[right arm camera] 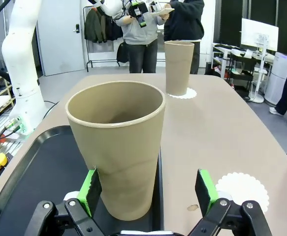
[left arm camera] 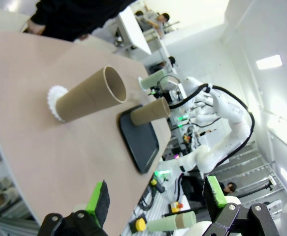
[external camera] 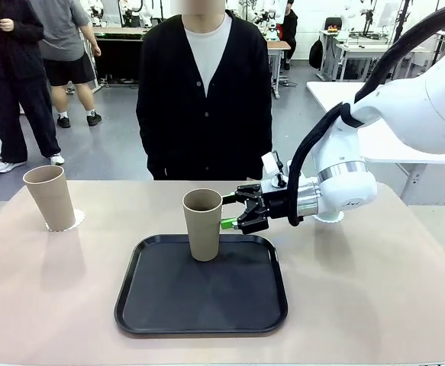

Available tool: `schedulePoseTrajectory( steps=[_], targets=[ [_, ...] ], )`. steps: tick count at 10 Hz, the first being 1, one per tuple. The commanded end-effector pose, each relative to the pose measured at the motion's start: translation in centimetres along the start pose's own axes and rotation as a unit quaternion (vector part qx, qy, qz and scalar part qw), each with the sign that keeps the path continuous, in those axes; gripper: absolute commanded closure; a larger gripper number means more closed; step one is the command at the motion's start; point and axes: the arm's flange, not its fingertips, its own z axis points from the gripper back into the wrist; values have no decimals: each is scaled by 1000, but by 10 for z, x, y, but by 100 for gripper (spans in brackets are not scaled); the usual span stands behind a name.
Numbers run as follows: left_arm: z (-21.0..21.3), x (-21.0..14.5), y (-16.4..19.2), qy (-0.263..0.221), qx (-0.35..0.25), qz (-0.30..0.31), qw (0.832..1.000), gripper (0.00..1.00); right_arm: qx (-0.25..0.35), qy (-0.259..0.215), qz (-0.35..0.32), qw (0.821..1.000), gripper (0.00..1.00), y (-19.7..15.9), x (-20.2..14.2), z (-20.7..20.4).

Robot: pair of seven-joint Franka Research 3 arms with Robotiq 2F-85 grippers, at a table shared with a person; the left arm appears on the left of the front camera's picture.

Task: Place coasters on the table and set cups on them.
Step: Take one Reusable plastic cup from the Flat Tray and place it on a coaster set by the human.

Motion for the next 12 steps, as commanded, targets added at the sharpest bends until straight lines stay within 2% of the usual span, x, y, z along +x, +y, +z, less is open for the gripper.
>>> schedulePoseTrajectory(
  steps=[1, 2, 3, 12],
  targets=[
    [1, 0, -2, 0, 5, 2, 1000, 0, 14, 3, -1, 1000, 0, -3, 4, 6],
    [1, 0, -2, 0, 5, 2, 1000, 0, 13, 14, -3, 1000, 0, 0, 5, 12],
    [1, 0, -2, 0, 5, 2, 1000, 0, 1, 0, 1, 1000, 0, 0, 0, 1],
    [1, 0, -2, 0, 5, 2, 1000, 0, 1, 0, 1, 1000, 0, 0, 0, 1]
  ],
)
